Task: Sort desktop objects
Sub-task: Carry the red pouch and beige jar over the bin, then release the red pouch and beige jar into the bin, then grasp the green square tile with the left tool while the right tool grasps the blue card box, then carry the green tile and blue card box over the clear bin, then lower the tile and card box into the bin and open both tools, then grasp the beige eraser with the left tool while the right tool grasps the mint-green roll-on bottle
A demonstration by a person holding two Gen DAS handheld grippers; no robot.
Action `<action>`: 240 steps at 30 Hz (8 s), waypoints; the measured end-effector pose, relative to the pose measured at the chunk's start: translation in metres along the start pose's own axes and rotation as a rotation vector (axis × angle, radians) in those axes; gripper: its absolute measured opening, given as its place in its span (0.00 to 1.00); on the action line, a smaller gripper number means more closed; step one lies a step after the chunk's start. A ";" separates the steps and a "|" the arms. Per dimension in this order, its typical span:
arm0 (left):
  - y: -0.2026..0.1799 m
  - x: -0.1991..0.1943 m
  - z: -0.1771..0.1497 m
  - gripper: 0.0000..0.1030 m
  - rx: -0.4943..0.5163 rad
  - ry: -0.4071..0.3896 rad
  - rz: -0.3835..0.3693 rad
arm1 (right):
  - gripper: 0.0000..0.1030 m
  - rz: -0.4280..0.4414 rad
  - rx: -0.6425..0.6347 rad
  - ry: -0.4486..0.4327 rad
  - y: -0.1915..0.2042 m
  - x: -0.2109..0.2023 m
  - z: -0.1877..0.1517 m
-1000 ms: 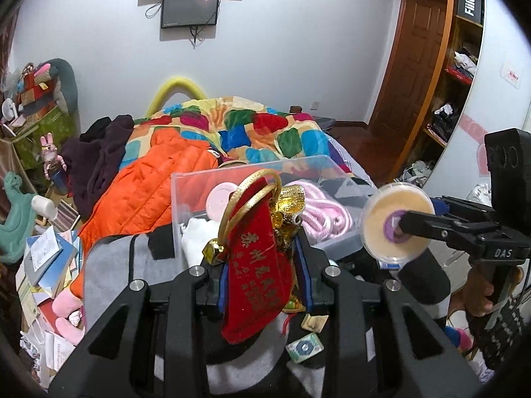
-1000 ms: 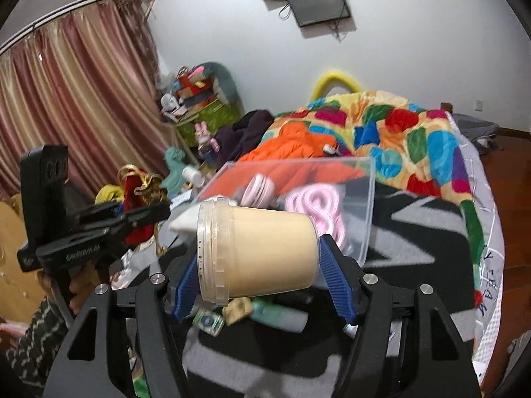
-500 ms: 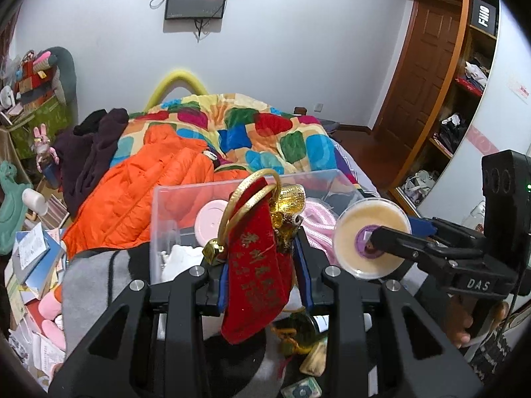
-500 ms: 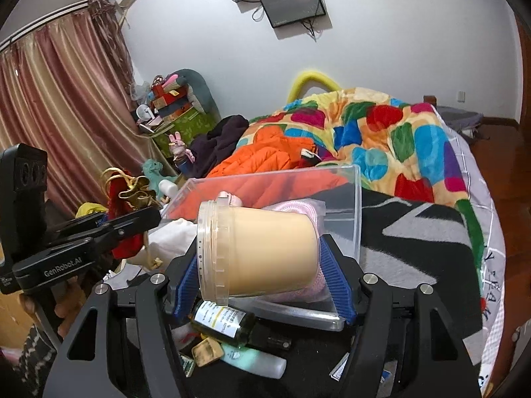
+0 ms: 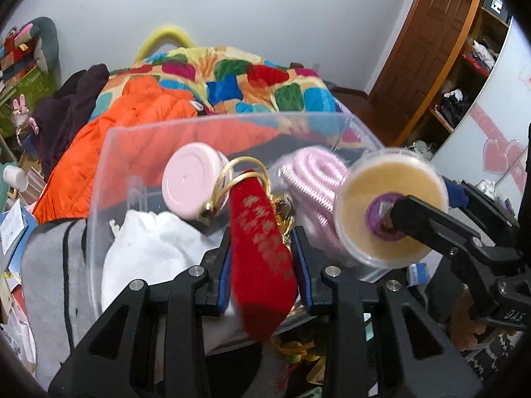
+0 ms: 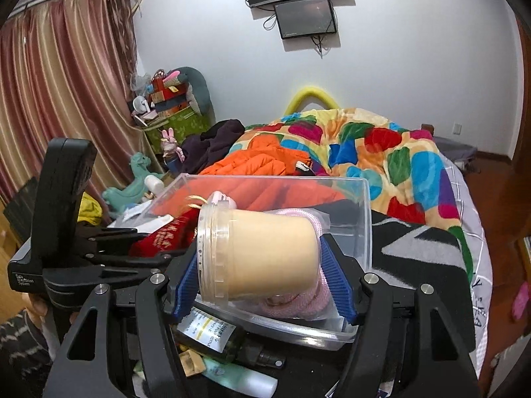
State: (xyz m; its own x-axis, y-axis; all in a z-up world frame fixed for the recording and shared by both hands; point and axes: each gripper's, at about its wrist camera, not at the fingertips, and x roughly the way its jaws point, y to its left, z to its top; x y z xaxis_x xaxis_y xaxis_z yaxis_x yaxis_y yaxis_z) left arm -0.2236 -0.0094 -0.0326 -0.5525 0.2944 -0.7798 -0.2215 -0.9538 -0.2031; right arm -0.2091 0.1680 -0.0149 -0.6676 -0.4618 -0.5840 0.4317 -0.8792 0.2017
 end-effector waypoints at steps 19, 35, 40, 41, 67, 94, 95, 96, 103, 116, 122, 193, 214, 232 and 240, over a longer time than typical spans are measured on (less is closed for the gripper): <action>-0.009 -0.032 -0.014 0.41 0.000 -0.053 0.036 | 0.68 -0.015 -0.054 0.038 0.018 0.009 -0.023; -0.023 -0.069 -0.031 0.45 0.029 -0.117 0.057 | 0.76 -0.082 -0.104 -0.034 0.026 -0.044 -0.039; -0.024 -0.087 -0.043 0.58 0.027 -0.145 0.060 | 0.77 -0.093 -0.080 -0.046 0.019 -0.060 -0.046; -0.025 -0.089 -0.046 0.58 0.031 -0.147 0.067 | 0.77 -0.095 -0.075 -0.047 0.017 -0.062 -0.048; -0.029 -0.074 -0.138 0.72 0.000 -0.048 0.103 | 0.81 -0.202 -0.006 -0.043 -0.013 -0.088 -0.108; -0.046 -0.039 -0.147 0.39 -0.011 -0.165 0.216 | 0.78 -0.187 0.167 0.018 -0.055 -0.057 -0.128; -0.045 -0.041 -0.149 0.36 -0.020 -0.179 0.220 | 0.74 -0.194 0.166 0.017 -0.054 -0.056 -0.127; -0.045 -0.042 -0.150 0.33 -0.027 -0.188 0.224 | 0.72 -0.206 0.165 0.019 -0.054 -0.055 -0.125; -0.032 -0.053 -0.157 0.32 -0.106 -0.235 0.224 | 0.59 -0.264 0.111 0.043 -0.042 -0.041 -0.119; -0.015 -0.071 -0.162 0.32 -0.196 -0.282 0.238 | 0.48 -0.264 0.098 0.000 -0.033 -0.054 -0.120; -0.011 -0.079 -0.158 0.32 -0.209 -0.292 0.252 | 0.48 -0.228 0.097 -0.051 -0.027 -0.073 -0.113; 0.002 -0.058 -0.065 0.48 -0.169 -0.413 0.247 | 0.50 -0.121 0.128 -0.129 0.002 -0.016 -0.036; -0.009 -0.090 -0.091 0.73 -0.154 -0.479 0.289 | 0.77 -0.201 0.123 -0.168 -0.010 -0.053 -0.048; -0.013 -0.095 -0.111 0.92 -0.135 -0.397 0.283 | 0.78 -0.254 0.129 -0.105 -0.018 -0.062 -0.074; -0.021 -0.062 -0.117 0.92 -0.114 -0.290 0.240 | 0.78 -0.250 0.121 -0.087 -0.018 -0.060 -0.079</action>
State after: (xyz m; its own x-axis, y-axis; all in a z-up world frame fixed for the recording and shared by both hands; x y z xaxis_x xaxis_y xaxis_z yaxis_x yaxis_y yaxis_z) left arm -0.0908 -0.0148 -0.0489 -0.7854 0.0515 -0.6168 0.0231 -0.9934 -0.1123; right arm -0.1288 0.2212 -0.0453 -0.7961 -0.2330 -0.5585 0.1753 -0.9721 0.1557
